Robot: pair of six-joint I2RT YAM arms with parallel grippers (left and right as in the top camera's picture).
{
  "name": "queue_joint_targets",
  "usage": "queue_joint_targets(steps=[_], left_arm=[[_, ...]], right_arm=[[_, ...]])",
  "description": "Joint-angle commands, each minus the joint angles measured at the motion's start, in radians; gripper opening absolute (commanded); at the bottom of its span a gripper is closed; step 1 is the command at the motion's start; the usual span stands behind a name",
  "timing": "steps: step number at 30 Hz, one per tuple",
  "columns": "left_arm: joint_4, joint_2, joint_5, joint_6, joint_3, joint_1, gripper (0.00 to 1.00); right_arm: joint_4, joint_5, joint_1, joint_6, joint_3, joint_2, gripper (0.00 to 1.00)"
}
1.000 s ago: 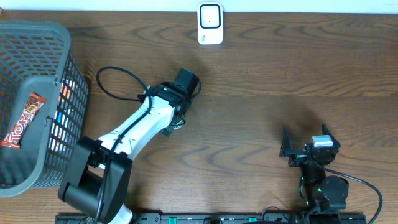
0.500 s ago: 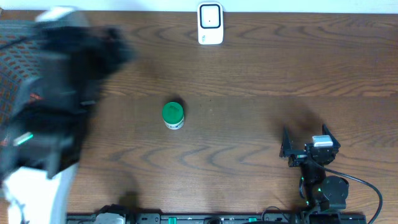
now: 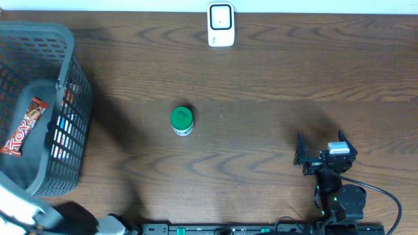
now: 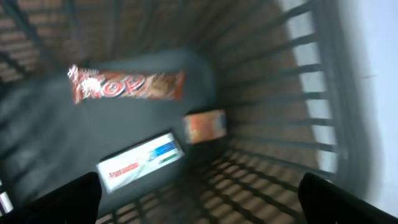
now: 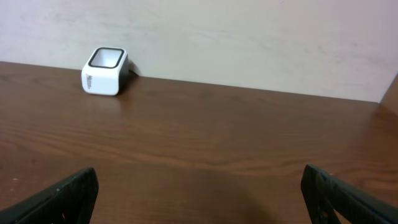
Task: Scan the item barcode
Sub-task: 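Reach the left gripper into the basket and grasp the white toothpaste box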
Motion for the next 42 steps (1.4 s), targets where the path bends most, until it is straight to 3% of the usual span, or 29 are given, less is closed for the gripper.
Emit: queue_joint_targets(steps=[1,3,10,16,24,31,42], left_arm=[[-0.019,0.037,0.117,0.214,0.004,0.032,0.98],[-0.031,0.057,0.117,0.358,-0.007,0.023,0.99],[-0.001,0.062,0.093,0.666,-0.160,-0.068,0.98],[0.110,0.062,-0.145,0.667,-0.318,-0.122,0.99],[0.208,0.062,-0.283,0.724,-0.423,-0.157,0.98],[0.303,0.068,-0.283,0.800,-0.518,-0.192,0.98],[0.424,0.201,-0.225,0.796,-0.615,-0.199,0.98]], right_arm=[[-0.004,0.002,-0.005,0.012,-0.001,-0.003,0.99],[-0.004,0.002,-0.005,0.012,-0.001,-0.003,0.99],[-0.004,0.002,0.000,0.012,-0.001,-0.003,0.99],[-0.004,0.002,0.000,0.012,-0.001,-0.003,0.99],[-0.004,0.002,0.000,0.012,-0.001,-0.003,0.99],[-0.004,0.002,0.000,0.012,-0.001,-0.003,0.99],[-0.004,0.002,0.000,0.012,-0.001,-0.003,0.99]])
